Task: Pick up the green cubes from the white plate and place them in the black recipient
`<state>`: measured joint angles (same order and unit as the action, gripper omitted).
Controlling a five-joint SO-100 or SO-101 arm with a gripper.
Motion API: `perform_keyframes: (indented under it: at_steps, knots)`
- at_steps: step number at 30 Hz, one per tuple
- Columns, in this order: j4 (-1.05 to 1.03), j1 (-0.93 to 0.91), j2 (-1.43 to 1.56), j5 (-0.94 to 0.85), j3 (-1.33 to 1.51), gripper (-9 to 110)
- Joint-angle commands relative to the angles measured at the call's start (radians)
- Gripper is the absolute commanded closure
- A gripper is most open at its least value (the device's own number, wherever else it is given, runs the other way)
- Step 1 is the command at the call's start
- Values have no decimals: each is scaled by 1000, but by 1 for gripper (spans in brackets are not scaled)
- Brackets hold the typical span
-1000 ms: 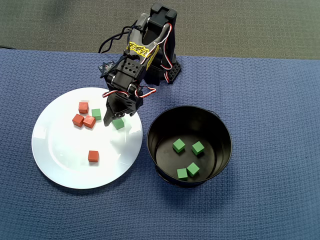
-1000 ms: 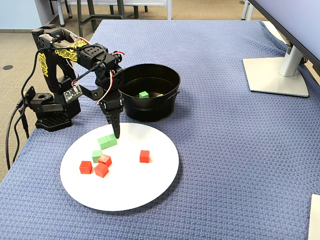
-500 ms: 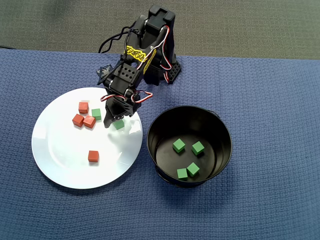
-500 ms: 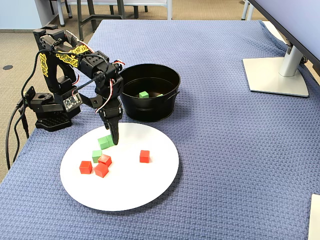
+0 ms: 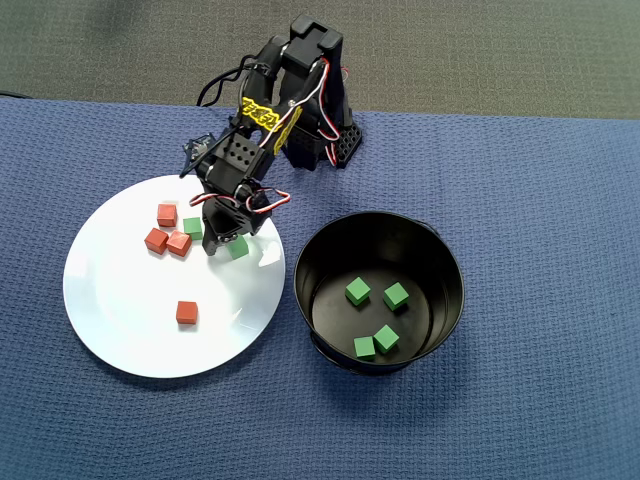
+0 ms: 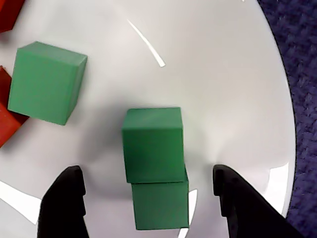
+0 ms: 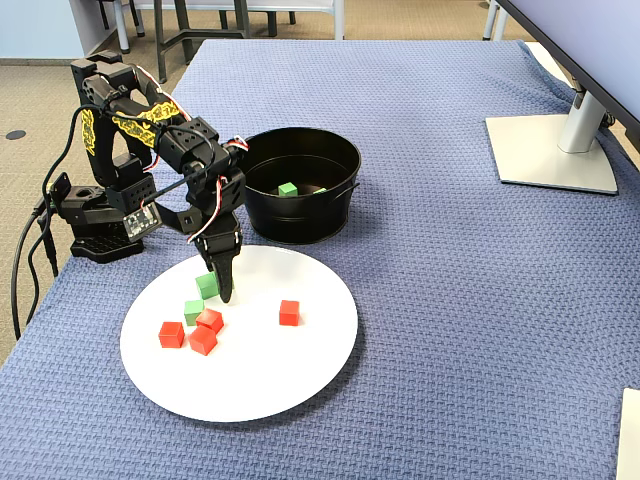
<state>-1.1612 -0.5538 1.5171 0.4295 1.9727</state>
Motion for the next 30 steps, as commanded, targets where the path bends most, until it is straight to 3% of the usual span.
perform_keyframes:
  at_steps: [1, 6, 23, 30]
  knots:
    - [9, -14, 0, -17, -63, 74]
    - [12, -6, 25, -43, -46, 80]
    - [67, 35, 109, -54, 12, 77]
    - [69, 41, 100, -64, 15, 85]
